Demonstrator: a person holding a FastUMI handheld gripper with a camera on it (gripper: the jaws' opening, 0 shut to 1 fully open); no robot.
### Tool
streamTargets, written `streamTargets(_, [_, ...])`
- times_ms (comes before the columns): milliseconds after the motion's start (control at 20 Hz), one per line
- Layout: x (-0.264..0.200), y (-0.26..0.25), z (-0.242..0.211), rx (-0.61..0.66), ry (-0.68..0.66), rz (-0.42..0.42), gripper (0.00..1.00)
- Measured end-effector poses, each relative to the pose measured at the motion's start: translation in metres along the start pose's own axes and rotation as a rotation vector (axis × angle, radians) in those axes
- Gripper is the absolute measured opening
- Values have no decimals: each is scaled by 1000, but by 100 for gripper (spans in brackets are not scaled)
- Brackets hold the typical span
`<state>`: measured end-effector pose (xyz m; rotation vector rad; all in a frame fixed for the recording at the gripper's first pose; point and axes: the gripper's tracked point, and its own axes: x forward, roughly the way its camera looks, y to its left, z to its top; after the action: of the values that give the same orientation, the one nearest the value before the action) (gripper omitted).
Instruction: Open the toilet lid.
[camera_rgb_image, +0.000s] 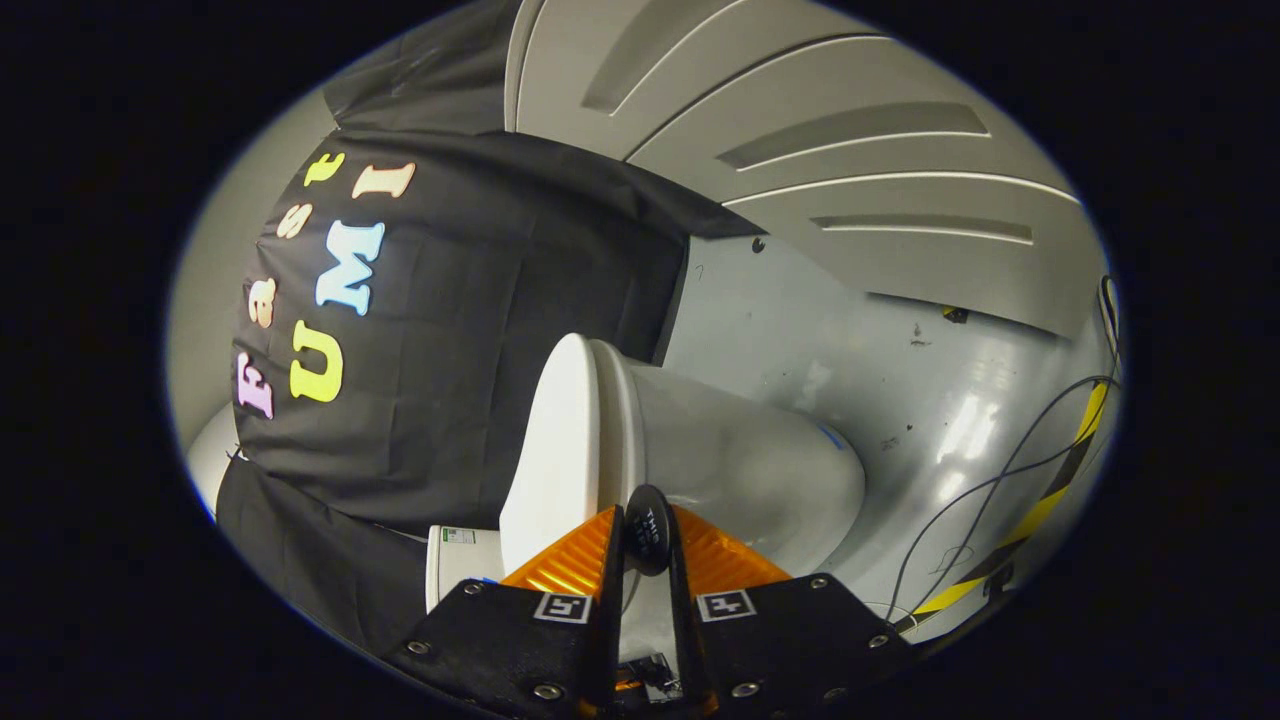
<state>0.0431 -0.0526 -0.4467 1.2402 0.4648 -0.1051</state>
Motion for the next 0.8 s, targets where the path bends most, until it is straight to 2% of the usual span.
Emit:
streamTargets(300, [-2, 6, -1, 14, -15, 21, 11])
streamTargets(450, [0, 7, 0, 8, -32, 14, 0])
streamTargets(800, [-3, 9, 2, -89, -32, -39, 0])
